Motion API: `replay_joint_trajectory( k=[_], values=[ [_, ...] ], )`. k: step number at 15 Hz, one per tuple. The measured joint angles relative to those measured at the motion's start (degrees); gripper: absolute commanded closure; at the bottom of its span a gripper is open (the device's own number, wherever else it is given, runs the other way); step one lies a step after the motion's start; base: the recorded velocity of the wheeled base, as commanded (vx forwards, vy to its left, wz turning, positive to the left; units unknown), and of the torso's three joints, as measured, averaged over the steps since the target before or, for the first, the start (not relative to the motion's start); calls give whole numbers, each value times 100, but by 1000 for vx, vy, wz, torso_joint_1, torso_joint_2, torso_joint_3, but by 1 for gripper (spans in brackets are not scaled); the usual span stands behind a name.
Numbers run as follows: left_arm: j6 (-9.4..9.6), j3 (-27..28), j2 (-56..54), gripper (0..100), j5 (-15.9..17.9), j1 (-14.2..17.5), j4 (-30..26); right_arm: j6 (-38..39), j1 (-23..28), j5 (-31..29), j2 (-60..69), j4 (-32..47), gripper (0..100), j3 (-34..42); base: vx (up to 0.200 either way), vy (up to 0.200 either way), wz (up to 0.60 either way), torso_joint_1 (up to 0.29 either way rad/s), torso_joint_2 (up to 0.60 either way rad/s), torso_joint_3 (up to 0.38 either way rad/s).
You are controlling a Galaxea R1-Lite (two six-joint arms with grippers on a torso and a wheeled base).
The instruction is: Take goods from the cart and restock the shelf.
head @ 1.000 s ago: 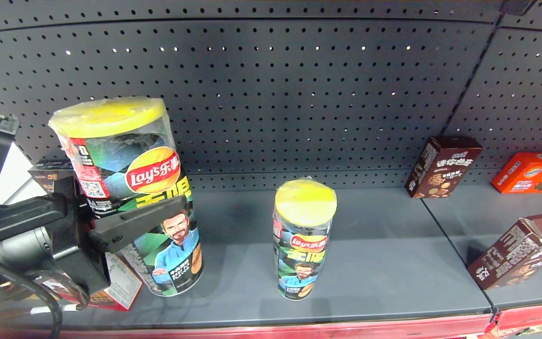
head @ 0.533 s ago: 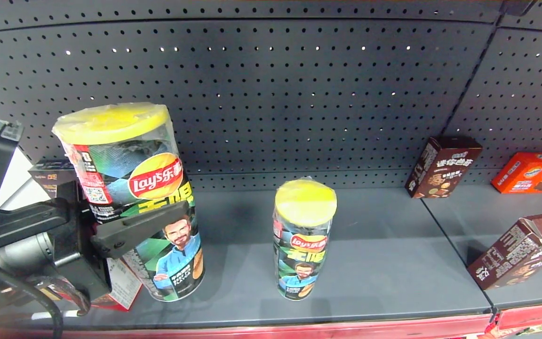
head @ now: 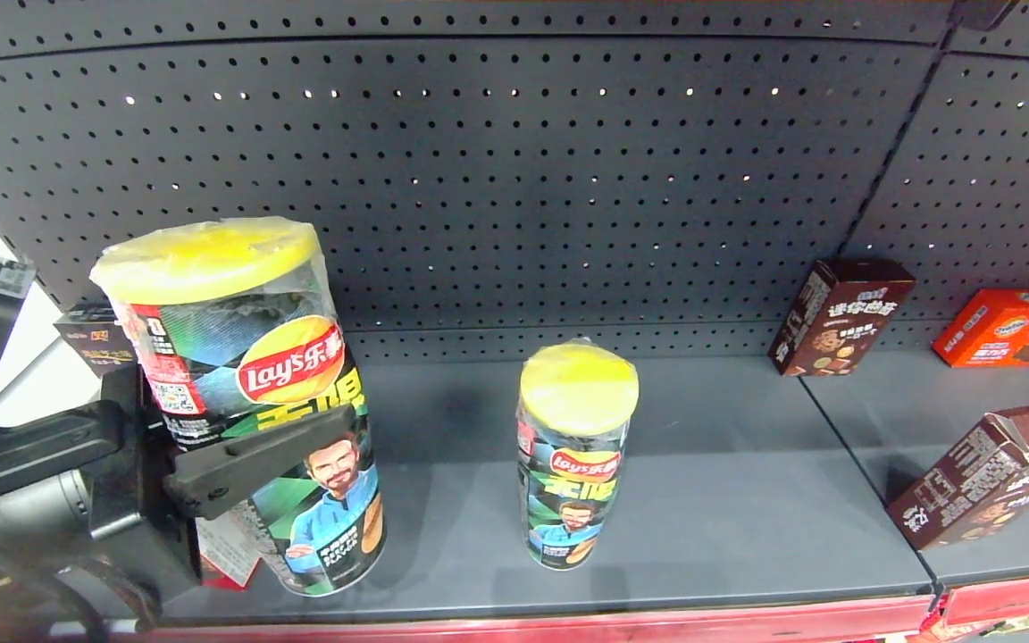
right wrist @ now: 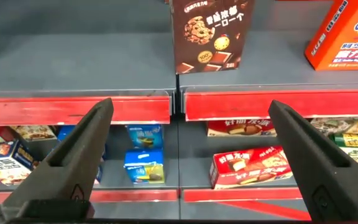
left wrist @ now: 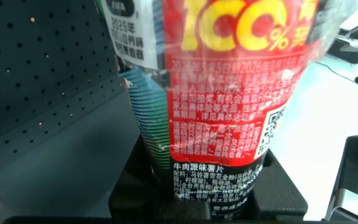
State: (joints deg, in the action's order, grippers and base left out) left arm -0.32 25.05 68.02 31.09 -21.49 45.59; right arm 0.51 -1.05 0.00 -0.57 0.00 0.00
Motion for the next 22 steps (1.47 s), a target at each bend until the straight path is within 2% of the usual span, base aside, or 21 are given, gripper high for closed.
replay_joint_trajectory(
  k=[7, 12, 16, 19, 20, 22],
  values=[
    [0, -99, -100, 100, -9, 33, -5, -7, 6, -13, 9, -7, 0, 0, 0, 0, 86, 0, -1, 0],
    [0, 94, -79, 100, 0, -127, -51, -5, 0, -10, 11, 0, 0, 0, 0, 0, 0, 0, 0, 0],
    [-23, 568, 179, 100, -74, -190, -87, -5, -5, -13, 11, 0, 0, 0, 0, 0, 0, 0, 0, 0],
    [-26, 1114, 596, 100, -82, -215, -84, -5, 0, -11, 11, 0, 0, 0, 0, 0, 0, 0, 0, 0],
    [-26, 1384, 786, 100, 20, -235, -73, -7, 0, -13, 13, 0, 0, 0, 0, 0, 0, 0, 0, 0],
    [-20, 1915, 1241, 100, 540, -289, -93, -5, -5, -11, 11, 0, 0, 0, 0, 0, 0, 0, 0, 0]
  ],
)
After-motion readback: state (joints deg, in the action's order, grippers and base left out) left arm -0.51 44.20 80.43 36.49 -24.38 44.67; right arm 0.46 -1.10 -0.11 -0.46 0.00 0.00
